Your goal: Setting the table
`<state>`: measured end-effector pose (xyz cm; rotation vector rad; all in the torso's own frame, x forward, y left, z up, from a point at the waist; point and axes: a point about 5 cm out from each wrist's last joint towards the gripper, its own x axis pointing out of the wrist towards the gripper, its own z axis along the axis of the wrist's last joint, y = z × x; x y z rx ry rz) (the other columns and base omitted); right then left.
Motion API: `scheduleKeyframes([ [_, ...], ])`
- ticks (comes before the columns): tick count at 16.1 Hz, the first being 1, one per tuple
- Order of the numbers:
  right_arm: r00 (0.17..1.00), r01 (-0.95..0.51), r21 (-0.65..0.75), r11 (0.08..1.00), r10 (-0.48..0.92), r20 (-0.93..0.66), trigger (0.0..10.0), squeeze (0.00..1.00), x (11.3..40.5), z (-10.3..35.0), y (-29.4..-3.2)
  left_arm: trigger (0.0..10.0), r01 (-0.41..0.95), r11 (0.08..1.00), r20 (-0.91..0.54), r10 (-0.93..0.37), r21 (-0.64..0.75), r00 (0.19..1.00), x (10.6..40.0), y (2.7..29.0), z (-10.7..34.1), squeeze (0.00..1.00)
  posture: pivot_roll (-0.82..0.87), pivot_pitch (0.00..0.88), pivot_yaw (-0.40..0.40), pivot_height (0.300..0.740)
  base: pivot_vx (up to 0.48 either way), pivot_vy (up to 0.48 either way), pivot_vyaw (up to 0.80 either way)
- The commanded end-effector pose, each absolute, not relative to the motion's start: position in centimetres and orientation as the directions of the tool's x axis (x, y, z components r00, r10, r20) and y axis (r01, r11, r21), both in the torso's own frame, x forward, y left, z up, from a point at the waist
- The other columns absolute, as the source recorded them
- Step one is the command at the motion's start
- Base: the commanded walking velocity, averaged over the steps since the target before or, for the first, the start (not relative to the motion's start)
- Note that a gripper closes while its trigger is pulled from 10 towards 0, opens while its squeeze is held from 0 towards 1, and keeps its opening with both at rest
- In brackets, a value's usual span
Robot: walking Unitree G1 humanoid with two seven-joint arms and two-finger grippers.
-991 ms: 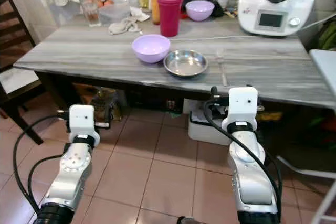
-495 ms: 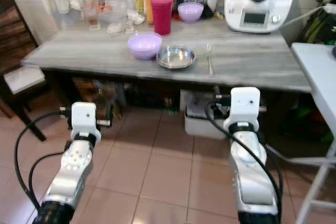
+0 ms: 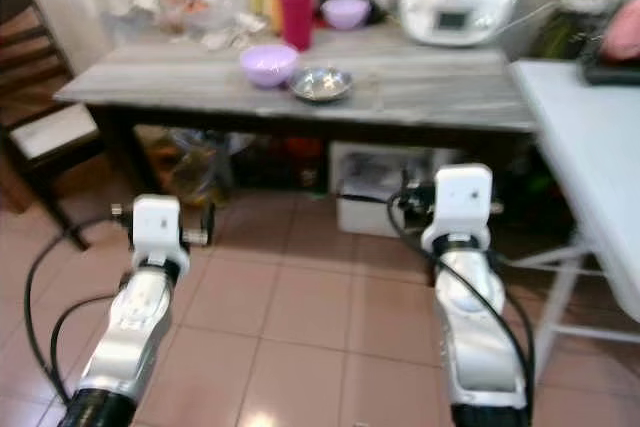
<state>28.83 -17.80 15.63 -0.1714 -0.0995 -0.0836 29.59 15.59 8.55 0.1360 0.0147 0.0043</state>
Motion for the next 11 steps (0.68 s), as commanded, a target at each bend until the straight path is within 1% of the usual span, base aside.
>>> scheduleKeyframes([
  [1, 0.99, 0.089, -0.165, 0.982, -0.069, 0.126, 10.0, 0.0, 28.97, 16.14, -17.78, 10.0, 0.016, 0.992, 0.047, -0.022, 0.127, 0.999, 29.87, 15.4, 9.83, 0.0, -0.23, 0.0, 0.042, 0.74, 0.0, 0.0, 0.0],
  [2, 0.99, 0.09, -0.165, 0.982, -0.069, 0.126, 10.0, 0.0, 28.98, 16.15, -17.79, 10.0, 0.01, 0.989, 0.044, -0.017, 0.146, 0.999, 29.88, 15.42, 9.83, 0.0, -0.23, 0.0, 0.042, 0.74, 0.0, 0.0, 0.0],
  [4, 0.99, 0.088, -0.157, 0.984, -0.07, 0.12, 10.0, 0.0, 28.95, 16.09, -17.79, 10.0, 0.028, 0.991, 0.031, -0.032, 0.132, 0.999, 29.8, 15.25, 9.69, 0.0, -0.23, 0.0, 0.044, 0.74, 0.0, 0.0, 0.0],
  [7, 0.99, 0.094, -0.159, 0.983, -0.076, 0.116, 10.0, 0.0, 28.86, 15.96, -17.88, 10.0, 0.054, 0.992, 0.028, -0.057, 0.116, 0.998, 29.6, 15.18, 9.65, 0.0, -0.23, 0.0, 0.045, 0.74, 0.0, -0.275, -0.48],
  [11, 0.99, 0.094, -0.159, 0.983, -0.076, 0.117, 10.0, 0.0, 28.89, 16.03, -17.9, 10.0, 0.063, 0.992, 0.025, -0.066, 0.11, 0.998, 29.52, 15.11, 9.67, 0.0, -0.23, 0.0, 0.044, 0.74, 0.0, -0.335, 0.0],
])
